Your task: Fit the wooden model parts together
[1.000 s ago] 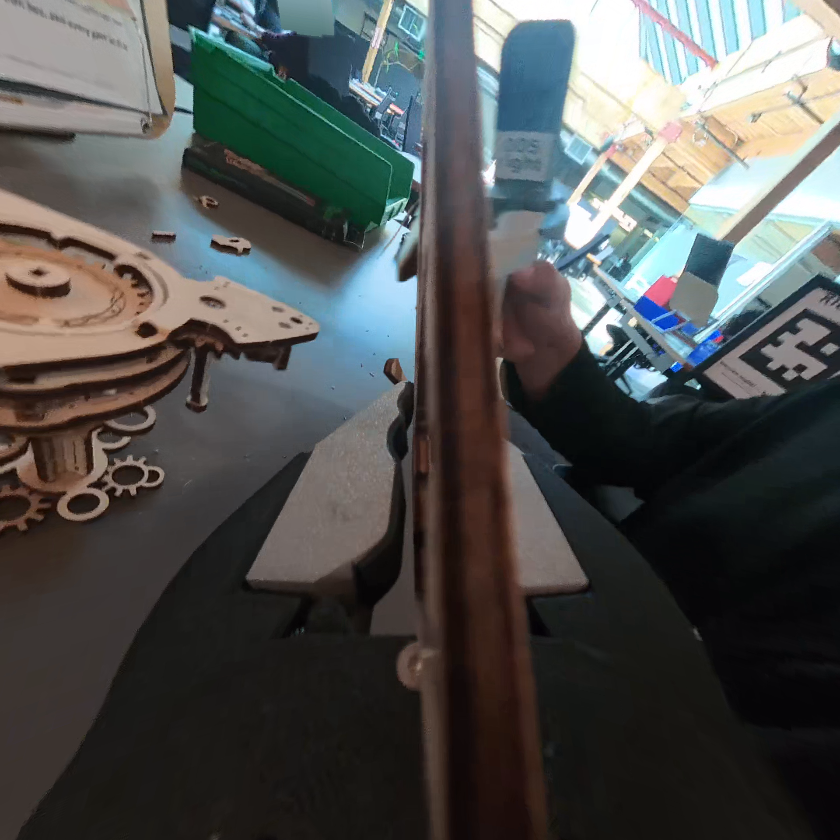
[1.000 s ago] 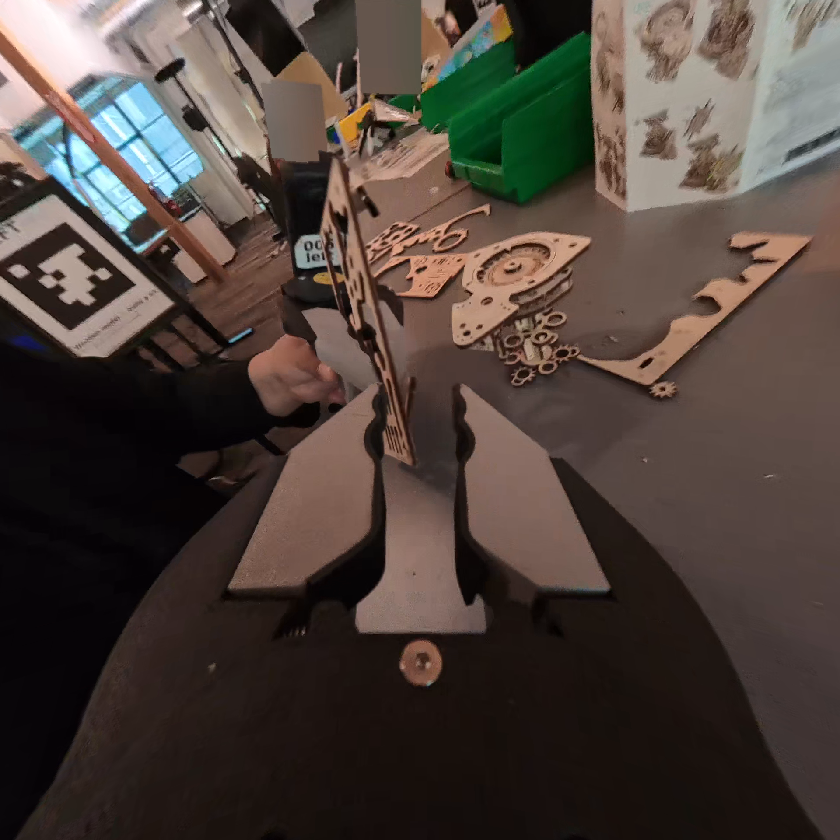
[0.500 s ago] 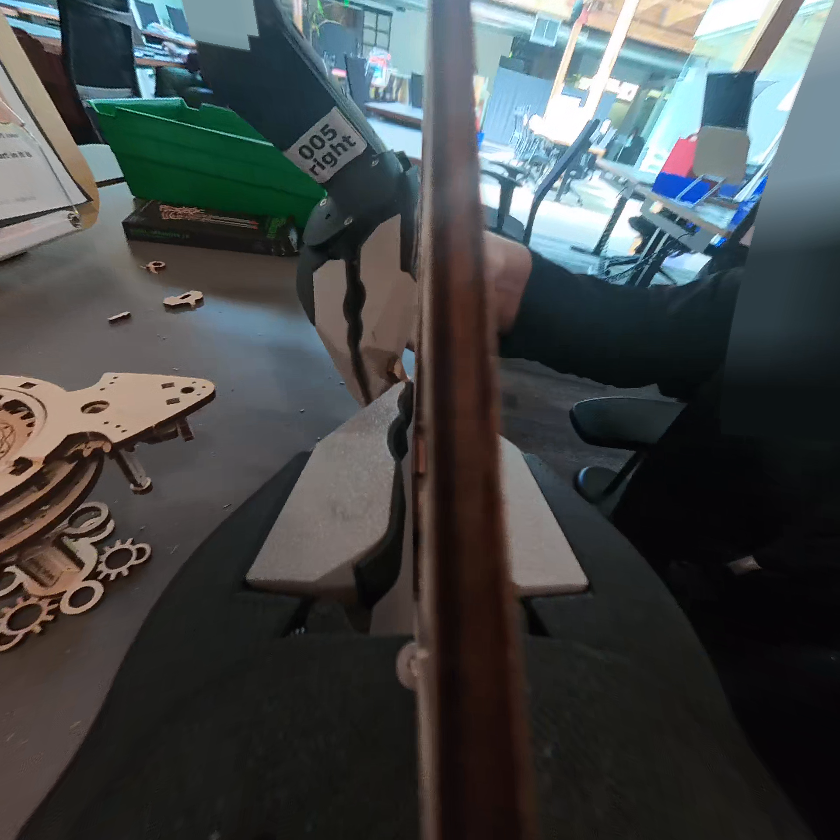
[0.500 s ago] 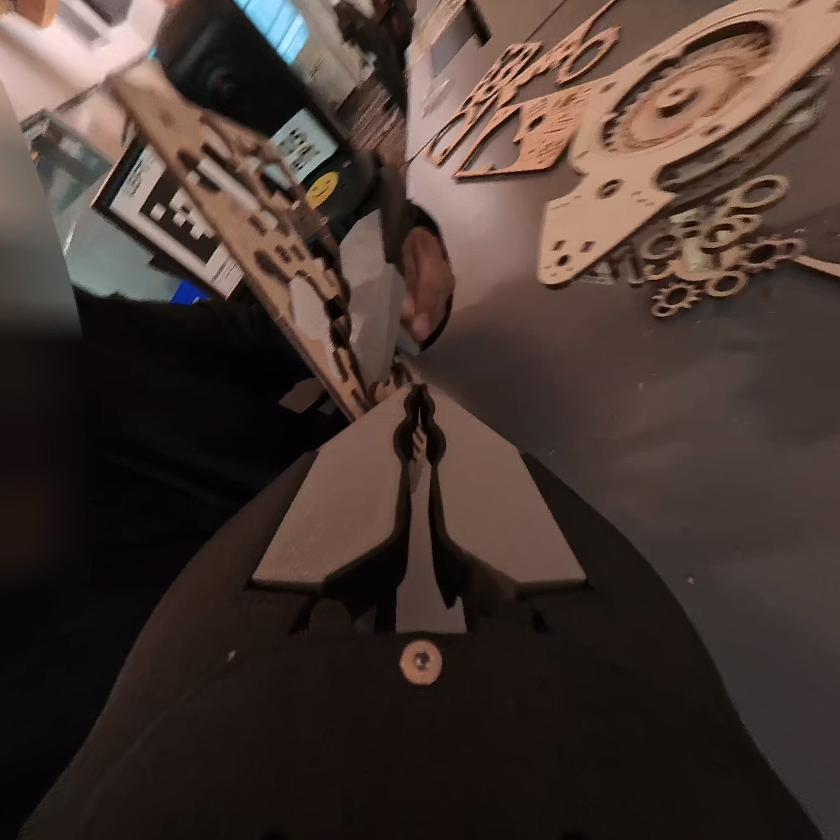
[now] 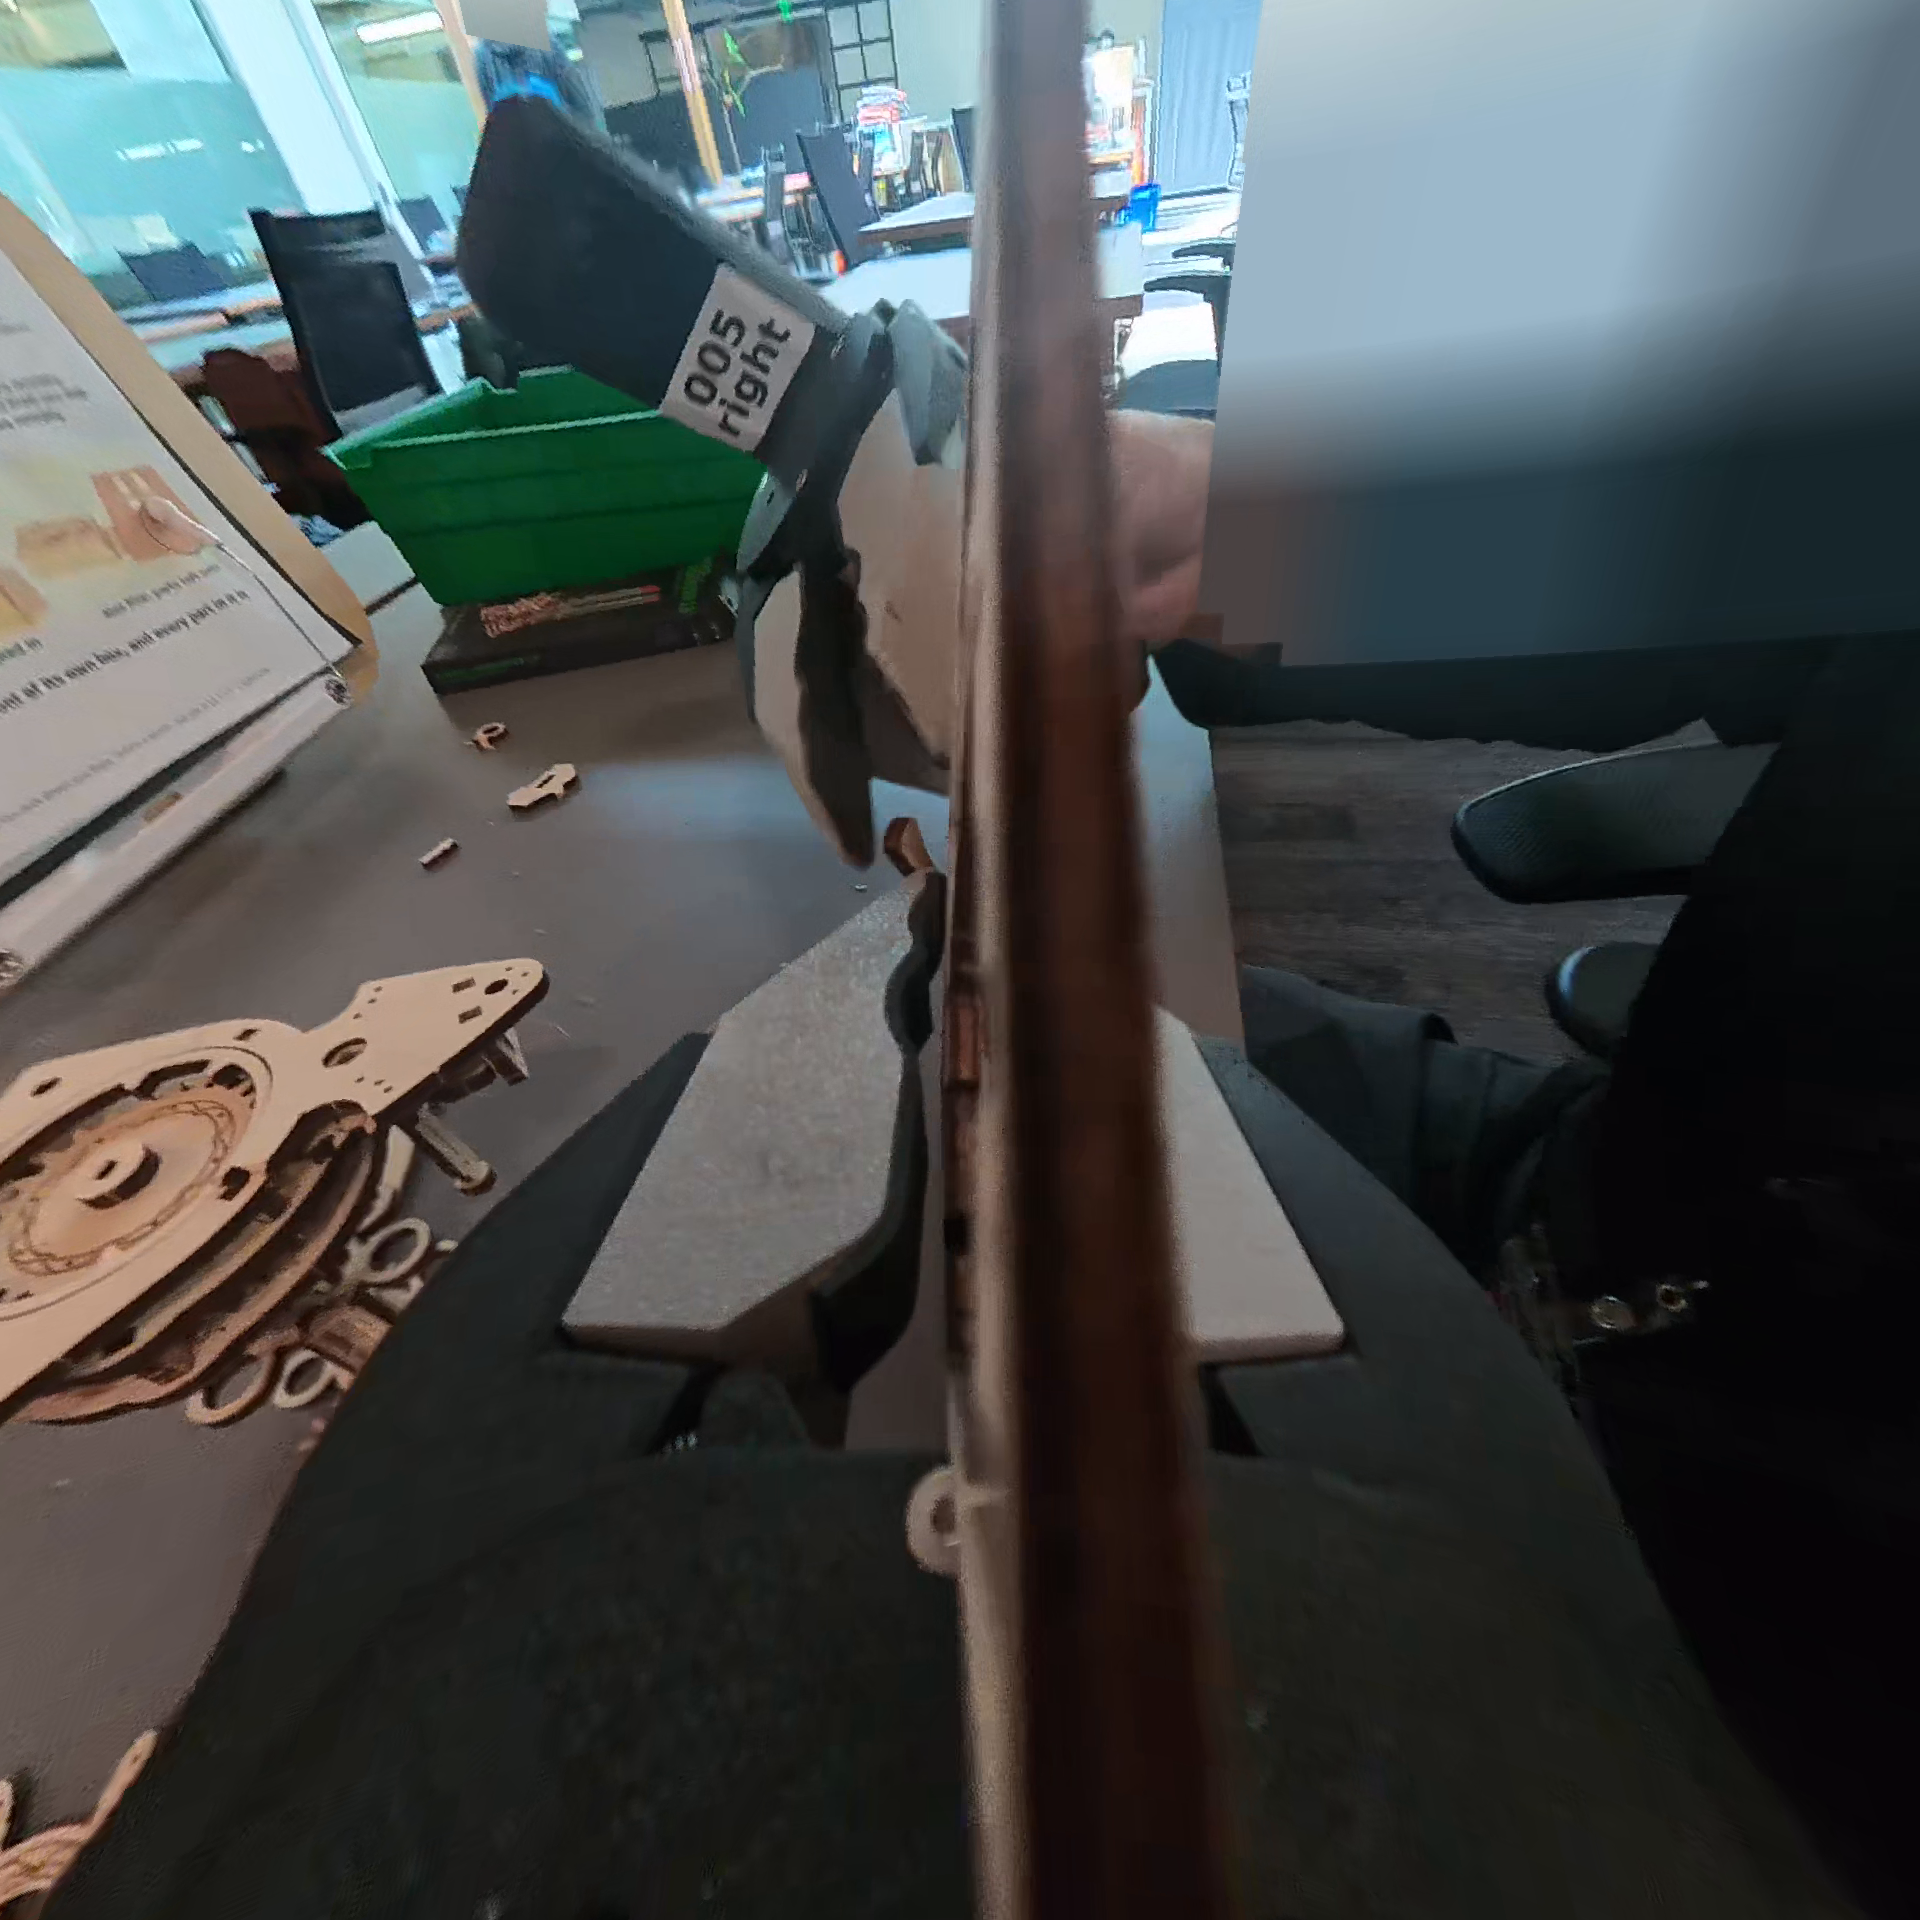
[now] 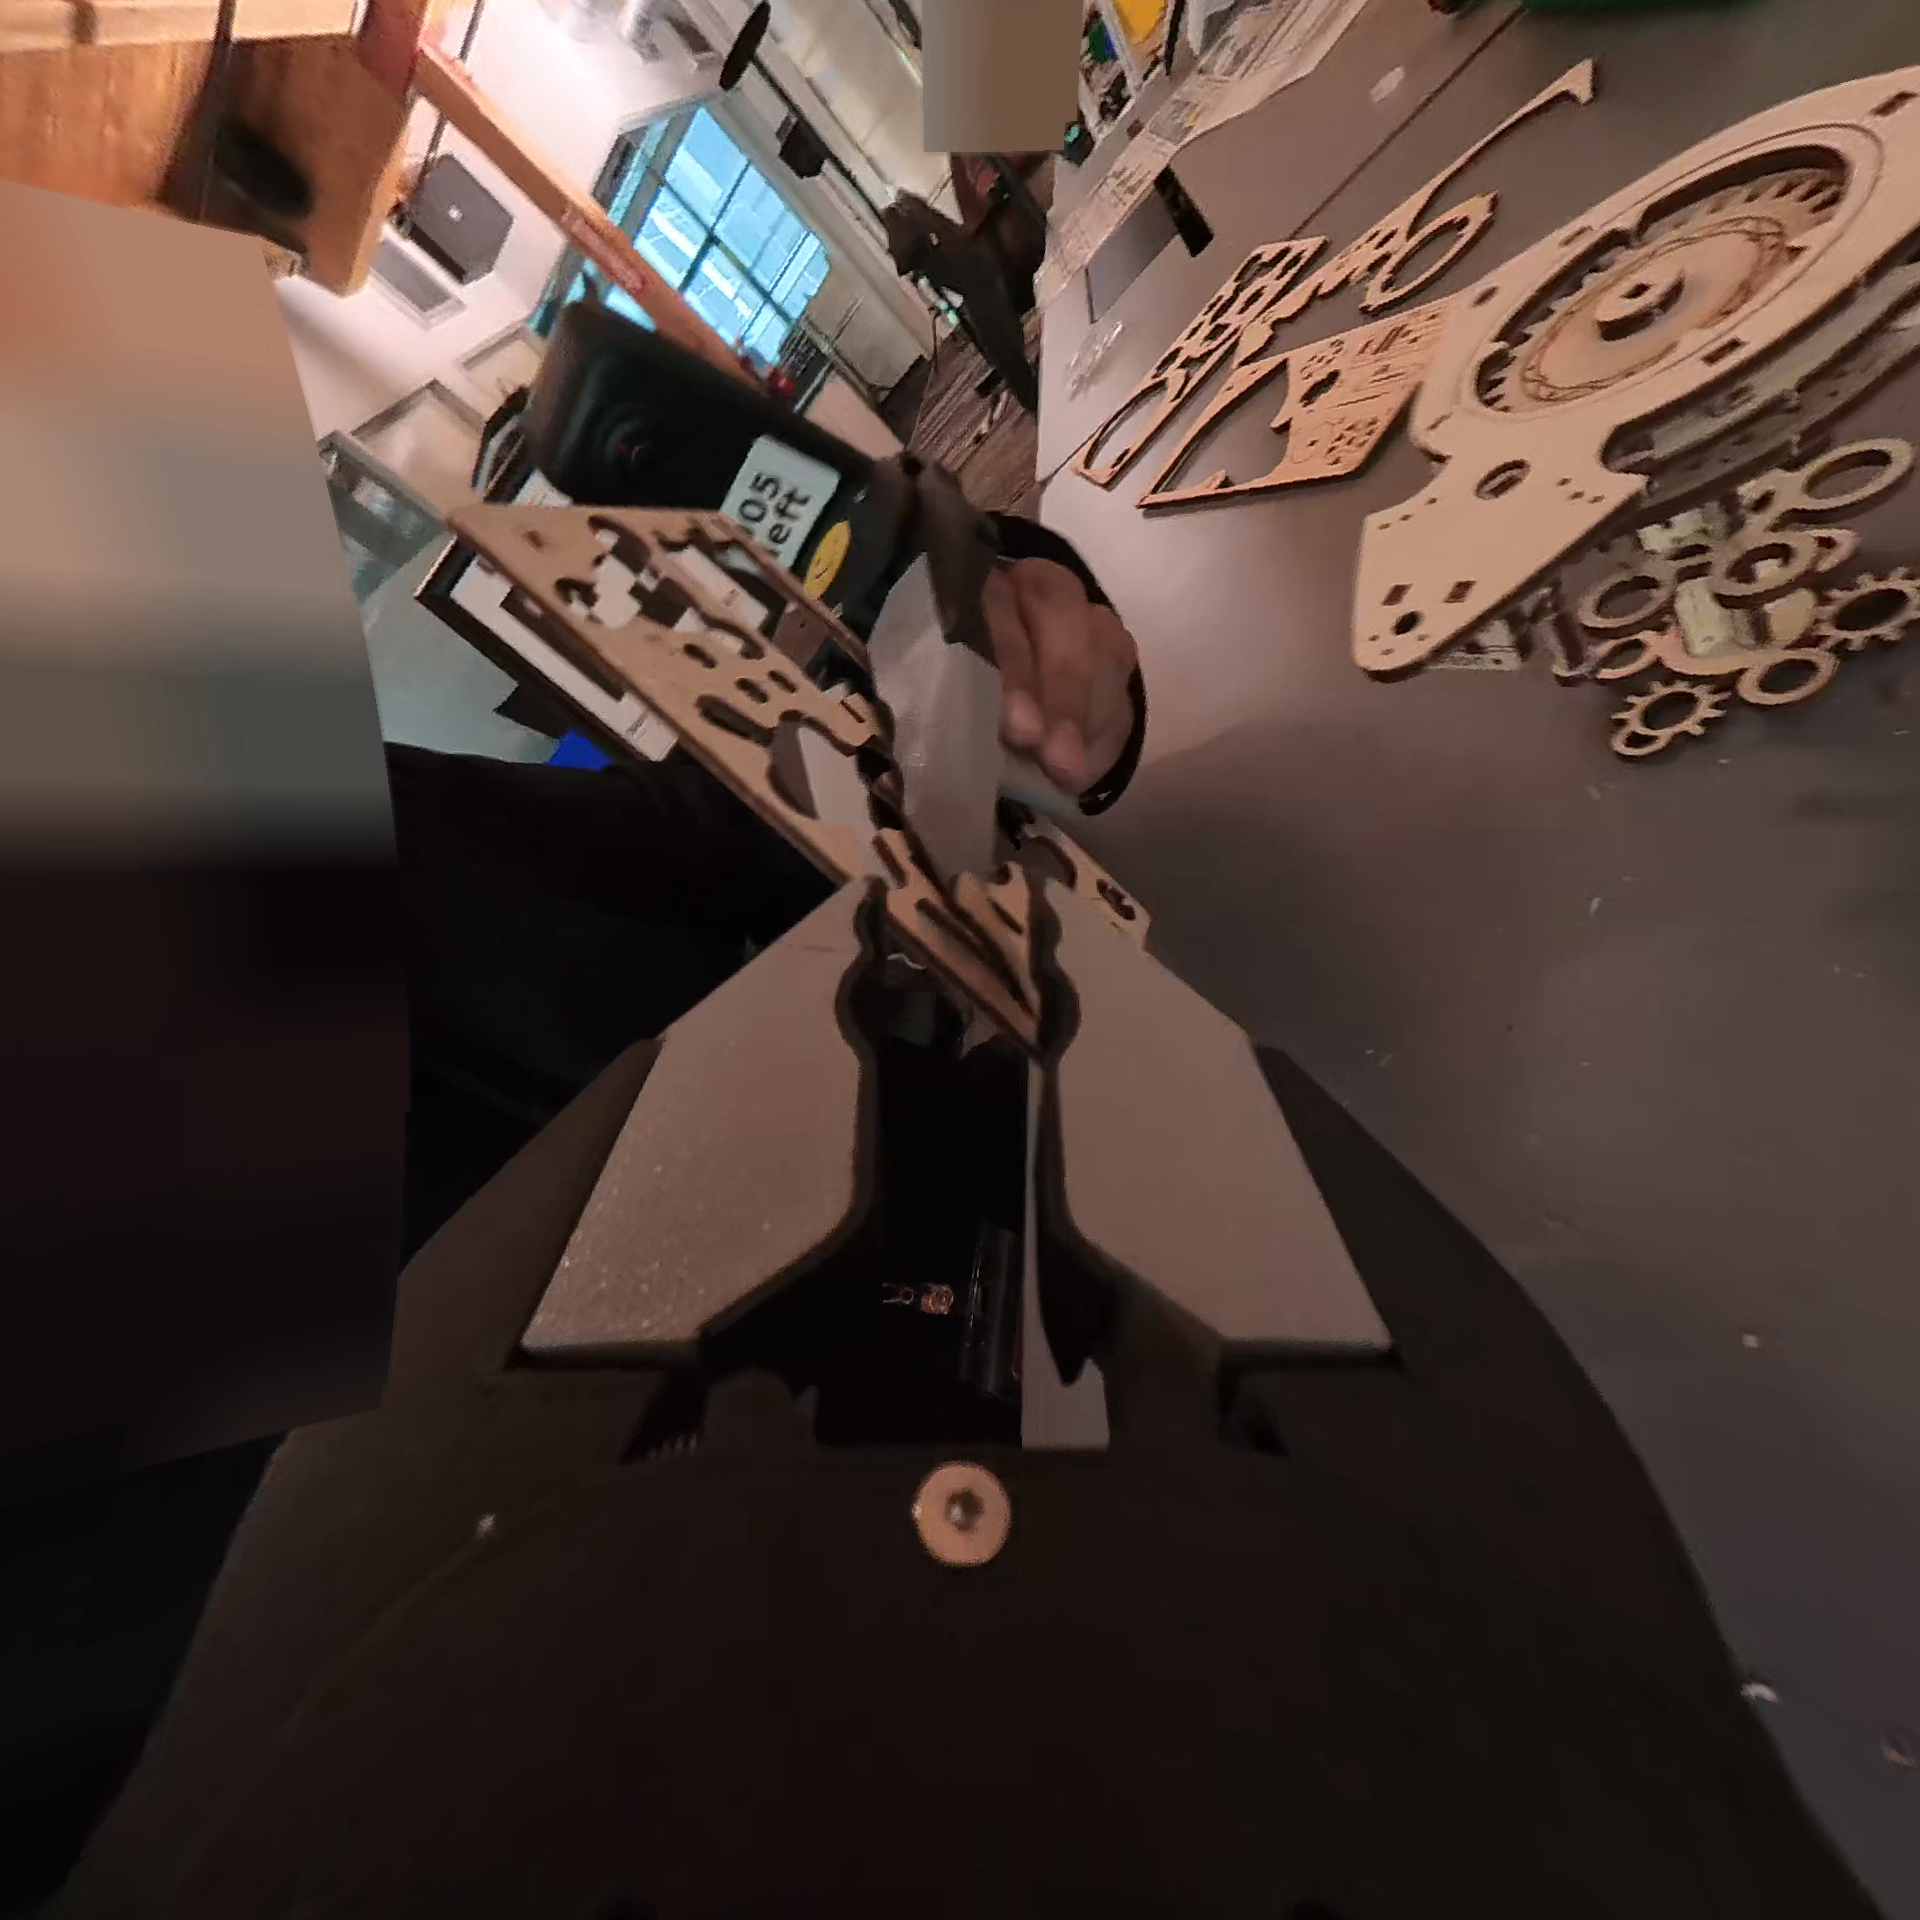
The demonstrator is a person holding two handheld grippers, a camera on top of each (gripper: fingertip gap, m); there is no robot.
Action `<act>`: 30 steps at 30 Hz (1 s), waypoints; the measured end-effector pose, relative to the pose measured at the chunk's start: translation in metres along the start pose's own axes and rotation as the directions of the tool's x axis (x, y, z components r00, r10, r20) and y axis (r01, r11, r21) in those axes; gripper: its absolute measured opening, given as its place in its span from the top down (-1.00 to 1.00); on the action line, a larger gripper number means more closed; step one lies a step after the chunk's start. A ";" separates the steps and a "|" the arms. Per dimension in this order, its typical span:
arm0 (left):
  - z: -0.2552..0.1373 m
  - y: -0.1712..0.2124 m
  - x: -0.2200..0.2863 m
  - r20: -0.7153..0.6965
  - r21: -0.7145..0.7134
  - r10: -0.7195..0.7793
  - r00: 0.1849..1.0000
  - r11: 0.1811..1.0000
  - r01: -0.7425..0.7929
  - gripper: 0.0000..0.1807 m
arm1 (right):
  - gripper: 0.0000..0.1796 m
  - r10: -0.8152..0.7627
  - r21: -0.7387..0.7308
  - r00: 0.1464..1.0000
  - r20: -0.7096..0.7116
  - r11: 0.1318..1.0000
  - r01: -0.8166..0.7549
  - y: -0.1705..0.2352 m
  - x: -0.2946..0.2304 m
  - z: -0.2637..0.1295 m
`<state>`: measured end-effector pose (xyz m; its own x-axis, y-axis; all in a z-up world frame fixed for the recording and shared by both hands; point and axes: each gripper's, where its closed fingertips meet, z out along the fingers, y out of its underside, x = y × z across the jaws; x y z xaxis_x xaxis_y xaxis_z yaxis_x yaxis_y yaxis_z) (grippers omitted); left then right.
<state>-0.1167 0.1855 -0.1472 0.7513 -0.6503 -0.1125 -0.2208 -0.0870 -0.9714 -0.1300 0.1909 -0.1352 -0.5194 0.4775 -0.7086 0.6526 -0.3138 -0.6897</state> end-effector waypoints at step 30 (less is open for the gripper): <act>-0.102 0.070 -0.059 0.193 -0.684 0.634 0.749 0.634 -0.361 0.85 | 0.79 -0.029 -0.073 0.742 -0.670 0.997 -0.027 0.020 0.118 -0.109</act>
<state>-0.2399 0.1405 -0.1868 0.5426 -0.3961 -0.7407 -0.8364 -0.3367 -0.4326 -0.1186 0.3310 -0.2165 -0.0347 0.9130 -0.4066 0.7050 -0.2660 -0.6574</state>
